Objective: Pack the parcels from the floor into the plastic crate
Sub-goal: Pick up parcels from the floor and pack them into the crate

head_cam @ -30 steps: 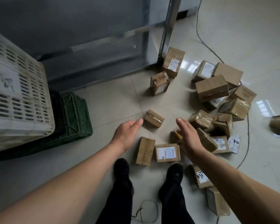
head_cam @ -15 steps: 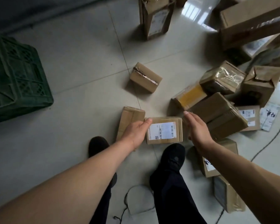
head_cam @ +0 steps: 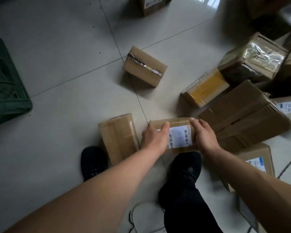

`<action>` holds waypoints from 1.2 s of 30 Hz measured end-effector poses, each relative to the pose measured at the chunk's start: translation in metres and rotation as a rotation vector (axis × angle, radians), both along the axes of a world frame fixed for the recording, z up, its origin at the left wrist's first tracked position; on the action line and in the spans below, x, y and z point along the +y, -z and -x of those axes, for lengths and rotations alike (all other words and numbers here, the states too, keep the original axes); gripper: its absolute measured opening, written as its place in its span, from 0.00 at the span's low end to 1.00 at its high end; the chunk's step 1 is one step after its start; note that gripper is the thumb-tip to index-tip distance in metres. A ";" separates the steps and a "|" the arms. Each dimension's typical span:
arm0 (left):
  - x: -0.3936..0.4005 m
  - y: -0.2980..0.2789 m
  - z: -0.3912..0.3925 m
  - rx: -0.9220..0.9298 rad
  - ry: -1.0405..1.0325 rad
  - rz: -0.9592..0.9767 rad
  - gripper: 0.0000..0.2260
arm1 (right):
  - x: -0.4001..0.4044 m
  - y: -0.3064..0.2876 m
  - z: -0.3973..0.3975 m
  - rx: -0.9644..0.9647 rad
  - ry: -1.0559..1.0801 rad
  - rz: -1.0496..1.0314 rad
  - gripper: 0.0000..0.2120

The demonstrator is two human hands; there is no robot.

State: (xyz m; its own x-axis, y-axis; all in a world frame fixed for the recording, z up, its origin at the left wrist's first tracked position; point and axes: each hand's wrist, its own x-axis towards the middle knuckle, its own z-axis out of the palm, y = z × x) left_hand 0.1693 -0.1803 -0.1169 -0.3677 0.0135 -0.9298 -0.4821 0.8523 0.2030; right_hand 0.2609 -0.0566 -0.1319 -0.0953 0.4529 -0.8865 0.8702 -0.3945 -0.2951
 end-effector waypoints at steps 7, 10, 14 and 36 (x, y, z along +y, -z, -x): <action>-0.011 0.011 0.004 0.029 -0.098 0.128 0.32 | -0.009 -0.006 0.010 -0.006 -0.052 0.035 0.44; -0.026 0.017 0.006 -0.051 -0.273 0.050 0.36 | -0.014 -0.003 0.012 -0.008 -0.065 0.040 0.34; -0.037 0.018 0.008 -0.156 -0.350 -0.091 0.39 | -0.019 -0.004 0.014 -0.026 -0.032 0.031 0.37; -0.107 -0.395 0.172 0.239 -0.430 -0.464 0.19 | -0.068 -0.405 0.182 0.397 -0.093 -0.286 0.20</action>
